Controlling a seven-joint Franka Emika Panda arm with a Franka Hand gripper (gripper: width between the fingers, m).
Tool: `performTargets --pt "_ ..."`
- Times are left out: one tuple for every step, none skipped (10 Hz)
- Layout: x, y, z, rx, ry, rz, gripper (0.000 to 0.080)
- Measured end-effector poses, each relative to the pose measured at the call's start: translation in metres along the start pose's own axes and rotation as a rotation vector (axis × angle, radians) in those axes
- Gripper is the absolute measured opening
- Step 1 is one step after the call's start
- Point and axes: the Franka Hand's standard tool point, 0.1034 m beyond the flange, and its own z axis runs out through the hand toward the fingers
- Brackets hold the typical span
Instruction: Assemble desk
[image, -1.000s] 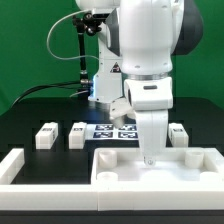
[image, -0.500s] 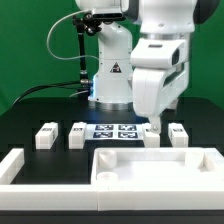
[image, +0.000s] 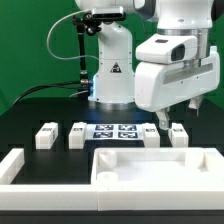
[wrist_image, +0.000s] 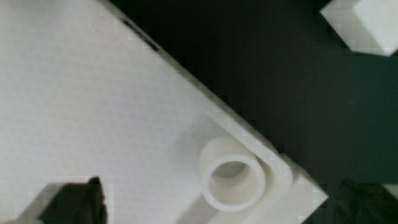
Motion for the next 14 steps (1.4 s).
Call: performTargets --pt "0.001 -0.002 0.000 0.001 -0.002 0.069 0.0649" --pt "0.003 -0.011 0.000 0.002 -0.016 0.231 0.0649" --pt "0.008 -0.016 0.000 0.002 -0.019 0.326 0.0649" --pt "0.013 -0.019 0.004 0.004 -0.025 0.430 0.0649" --pt "0.011 -0.022 0.014 0.014 -0.020 0.531 0.0649" --pt "0.007 -0.023 0.021 0.026 0.002 0.580 0.0649" --pt "0.007 -0.024 0.019 0.029 -0.016 0.567 0.0649" --pt "0.008 -0.024 0.018 0.032 -0.032 0.567 0.0649" --pt "0.008 -0.023 0.019 0.032 -0.028 0.567 0.0649" --pt "0.001 -0.025 0.020 0.049 -0.088 0.588 0.0649" --pt "-0.004 -0.029 0.025 0.071 -0.198 0.594 0.0649" --pt "-0.004 -0.030 0.028 0.092 -0.282 0.591 0.0649" --pt "-0.003 -0.031 0.029 0.122 -0.330 0.610 0.0649" --pt "-0.006 -0.035 0.031 0.152 -0.382 0.617 0.0649"
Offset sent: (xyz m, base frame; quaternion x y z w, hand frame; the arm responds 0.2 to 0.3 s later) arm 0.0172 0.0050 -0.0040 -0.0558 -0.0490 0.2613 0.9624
